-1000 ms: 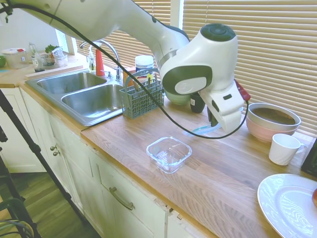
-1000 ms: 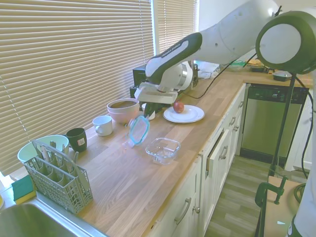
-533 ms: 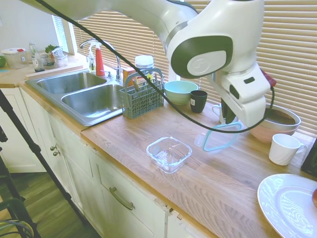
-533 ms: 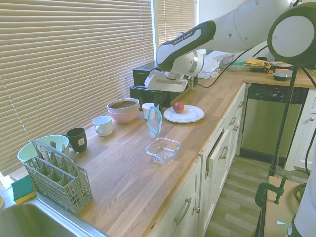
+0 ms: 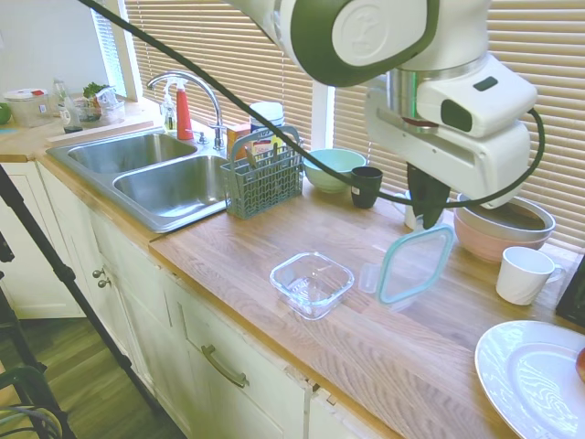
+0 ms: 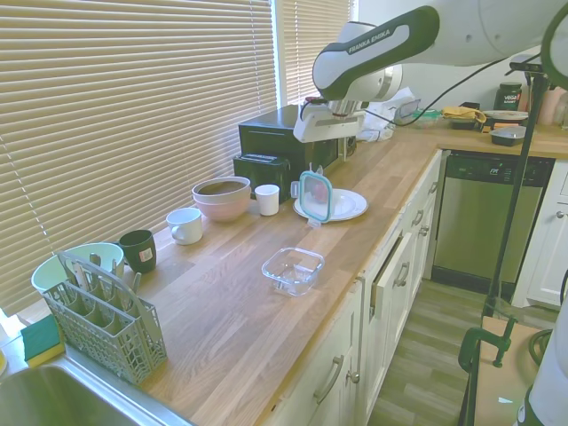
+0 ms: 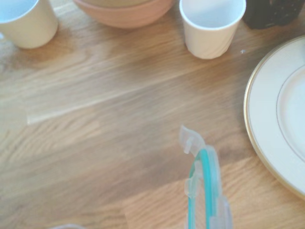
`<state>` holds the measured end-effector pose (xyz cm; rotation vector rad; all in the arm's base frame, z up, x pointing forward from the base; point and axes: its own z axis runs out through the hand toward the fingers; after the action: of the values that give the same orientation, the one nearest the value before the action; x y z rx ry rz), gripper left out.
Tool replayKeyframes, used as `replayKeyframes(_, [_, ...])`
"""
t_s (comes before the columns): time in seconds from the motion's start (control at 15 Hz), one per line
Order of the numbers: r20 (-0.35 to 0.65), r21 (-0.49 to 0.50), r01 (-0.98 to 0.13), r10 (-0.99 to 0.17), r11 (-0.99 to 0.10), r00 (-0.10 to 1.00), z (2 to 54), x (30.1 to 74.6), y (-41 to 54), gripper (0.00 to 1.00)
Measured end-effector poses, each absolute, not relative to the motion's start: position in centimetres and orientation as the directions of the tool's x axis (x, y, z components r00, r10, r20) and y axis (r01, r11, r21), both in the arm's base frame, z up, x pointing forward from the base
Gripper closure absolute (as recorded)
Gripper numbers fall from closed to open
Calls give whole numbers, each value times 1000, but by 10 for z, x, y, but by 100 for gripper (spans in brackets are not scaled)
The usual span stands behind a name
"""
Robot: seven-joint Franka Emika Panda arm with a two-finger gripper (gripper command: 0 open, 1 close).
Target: Cover the lid of the food container
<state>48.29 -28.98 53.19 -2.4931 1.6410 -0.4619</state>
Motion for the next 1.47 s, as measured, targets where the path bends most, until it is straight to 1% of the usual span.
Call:
replayKeyframes(0.33, [221, -169, -841, -851, -514, 476, 522, 473, -243, 100])
replayKeyframes(0.67, [249, -141, -809, -812, -570, 529, 527, 481, -199, 100])
replayKeyframes(1.13, [247, -83, -778, -769, -623, 589, 531, 487, -162, 100])
replayKeyframes(1.47, [247, -82, -786, -777, -612, 579, 531, 485, -166, 100])
